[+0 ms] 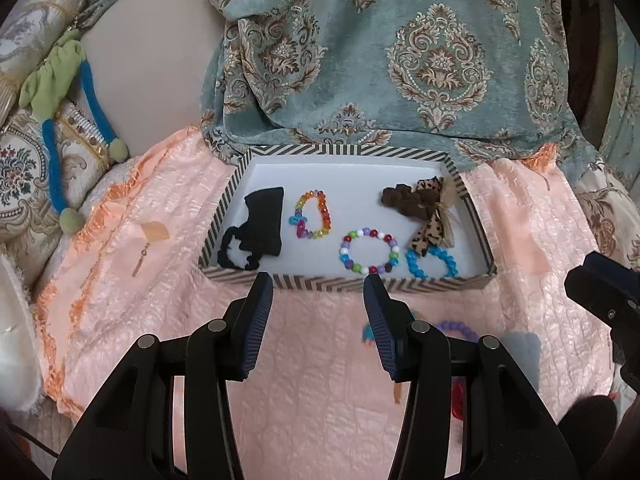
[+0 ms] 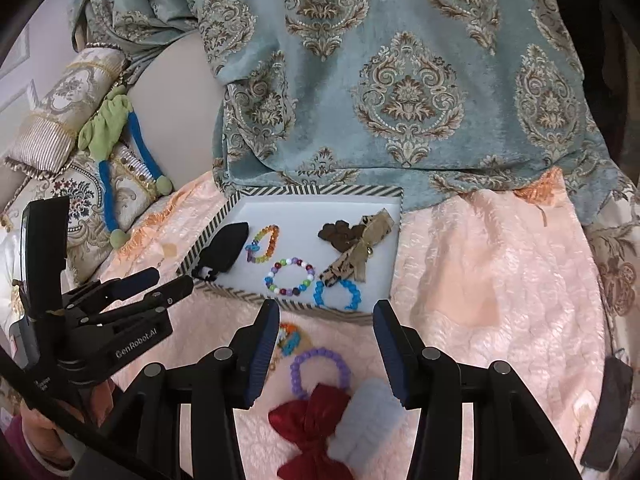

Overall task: Organize jewelry
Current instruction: 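Withdraw both open tools from the tray over the remaining items, then grasp the green beaded keychain with the left tool while the right grasps the grey fluffy scrunchie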

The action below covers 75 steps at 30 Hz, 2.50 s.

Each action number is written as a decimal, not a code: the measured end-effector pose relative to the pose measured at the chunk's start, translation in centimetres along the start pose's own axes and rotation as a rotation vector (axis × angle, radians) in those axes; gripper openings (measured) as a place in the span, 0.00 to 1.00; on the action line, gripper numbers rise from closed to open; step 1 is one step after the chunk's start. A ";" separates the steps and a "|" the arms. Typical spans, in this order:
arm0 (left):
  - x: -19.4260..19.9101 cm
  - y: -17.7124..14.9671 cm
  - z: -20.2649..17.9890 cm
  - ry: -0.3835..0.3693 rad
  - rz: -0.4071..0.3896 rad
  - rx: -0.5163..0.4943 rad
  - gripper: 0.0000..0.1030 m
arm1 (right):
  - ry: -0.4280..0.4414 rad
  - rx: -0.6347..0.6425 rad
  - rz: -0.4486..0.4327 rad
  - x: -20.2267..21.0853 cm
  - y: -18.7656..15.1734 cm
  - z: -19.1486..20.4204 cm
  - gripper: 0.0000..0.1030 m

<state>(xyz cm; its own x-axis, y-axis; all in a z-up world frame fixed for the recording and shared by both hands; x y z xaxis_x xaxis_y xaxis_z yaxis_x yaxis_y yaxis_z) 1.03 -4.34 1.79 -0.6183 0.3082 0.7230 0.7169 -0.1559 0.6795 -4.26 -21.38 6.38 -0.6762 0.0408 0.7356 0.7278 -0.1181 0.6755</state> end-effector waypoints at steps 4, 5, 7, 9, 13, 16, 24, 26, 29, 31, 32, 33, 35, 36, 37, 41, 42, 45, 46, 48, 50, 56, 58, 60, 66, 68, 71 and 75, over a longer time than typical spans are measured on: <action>0.8 -0.9 -0.3 -0.002 0.002 -0.006 0.46 | -0.013 -0.001 0.022 0.6 -1.4 -0.8 0.45; 1.0 -1.2 -0.4 -0.006 0.002 -0.004 0.46 | -0.018 -0.005 0.027 0.7 -1.7 -1.0 0.45; 1.3 -1.5 -0.5 -0.014 0.001 0.002 0.46 | -0.021 -0.020 0.036 1.0 -2.4 -1.6 0.45; 1.6 -1.7 -0.6 -0.017 0.000 0.006 0.46 | -0.018 -0.035 0.042 1.2 -2.9 -2.0 0.45; 2.3 -2.0 -1.0 -0.019 -0.008 0.001 0.46 | -0.018 -0.047 0.039 1.8 -3.2 -2.3 0.45; 2.6 -2.2 -1.1 -0.016 -0.013 -0.006 0.46 | -0.011 -0.046 0.034 2.3 -3.3 -2.1 0.45; 3.1 -2.8 -1.4 -0.017 -0.013 -0.018 0.46 | -0.003 -0.033 0.037 2.7 -4.0 -1.3 0.46; 3.0 -2.9 -1.4 -0.017 -0.011 -0.021 0.46 | -0.005 -0.031 0.045 2.6 -4.2 -1.2 0.46; 3.0 -3.0 -1.4 -0.016 -0.008 -0.020 0.46 | -0.006 -0.036 0.055 2.5 -4.4 -1.3 0.46; 3.0 -3.0 -1.4 -0.017 -0.008 -0.018 0.46 | -0.008 -0.041 0.059 2.4 -4.5 -1.5 0.46; 3.0 -3.0 -1.4 -0.015 -0.008 -0.018 0.46 | -0.009 -0.043 0.061 2.4 -4.6 -1.5 0.46; 2.9 -3.1 -1.3 -0.014 -0.007 -0.017 0.46 | -0.010 -0.045 0.063 2.3 -4.6 -1.6 0.46; 2.9 -3.1 -1.2 -0.014 -0.006 -0.015 0.46 | -0.010 -0.046 0.065 2.3 -4.6 -1.7 0.46; 2.8 -3.1 -1.2 -0.014 -0.005 -0.014 0.46 | -0.011 -0.048 0.067 2.2 -4.6 -1.8 0.46; 2.7 -3.2 -1.2 -0.015 -0.003 -0.014 0.46 | -0.011 -0.049 0.069 2.2 -4.6 -1.8 0.46; 2.3 -3.3 -1.1 -0.014 0.008 -0.013 0.46 | -0.013 -0.059 0.086 1.7 -4.9 -2.2 0.46; 2.2 -3.3 -1.0 -0.015 0.010 -0.010 0.46 | -0.012 -0.063 0.090 1.6 -4.9 -2.4 0.46; 2.0 -3.3 -0.5 -0.019 0.016 0.009 0.46 | -0.024 -0.086 0.104 1.2 -5.2 -3.4 0.46; 1.8 -3.3 -0.3 -0.022 0.019 0.018 0.46 | -0.027 -0.093 0.107 1.1 -5.2 -3.7 0.46; 1.6 -3.3 0.1 -0.027 0.026 0.034 0.46 | -0.035 -0.115 0.113 0.9 -5.4 -4.4 0.46; 1.3 -3.4 0.4 -0.026 0.031 0.043 0.46 | -0.037 -0.132 0.121 0.7 -5.4 -4.8 0.46; 0.4 -3.8 0.6 -0.032 0.060 0.041 0.46 | -0.025 -0.136 0.145 -0.2 -5.7 -4.8 0.54; -0.2 -4.0 0.8 -0.046 0.080 0.052 0.46 | -0.018 -0.129 0.169 -1.0 -6.4 -4.6 0.63; -0.9 -4.2 1.0 -0.057 0.100 0.069 0.46 | -0.016 -0.132 0.194 -1.8 -7.0 -4.6 0.63; -3.0 -5.0 1.3 -0.133 0.175 0.144 0.54 | 0.000 -0.151 0.226 -3.6 -7.9 -4.5 0.63; -3.6 -5.2 1.3 -0.148 0.190 0.155 0.56 | 0.004 -0.155 0.230 -4.1 -8.0 -4.5 0.63; -4.2 -5.4 1.0 -0.141 0.207 0.139 0.56 | 0.011 -0.158 0.249 -5.2 -8.4 -4.2 0.63; -5.0 -5.4 0.9 -0.141 0.214 0.130 0.56 | 0.008 -0.138 0.259 -6.4 -9.0 -3.8 0.36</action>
<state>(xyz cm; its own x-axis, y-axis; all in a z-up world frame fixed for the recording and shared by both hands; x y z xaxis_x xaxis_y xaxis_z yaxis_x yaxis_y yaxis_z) 0.52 -4.18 -5.57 -0.4044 0.4103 0.8174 0.8670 -0.1127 0.4855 -6.90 -24.37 -4.59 -0.4713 -0.0162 0.8818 0.8541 -0.2578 0.4517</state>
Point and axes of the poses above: each gripper's, at about its wrist camera, not at the fingertips, and x roughly against the way its jaws point, z to its left, y to its top, the point moved 4 cm from there along -x, roughly the way its jaws point, and after that the axes turned 12 degrees about -y, right-handed, at the moved point
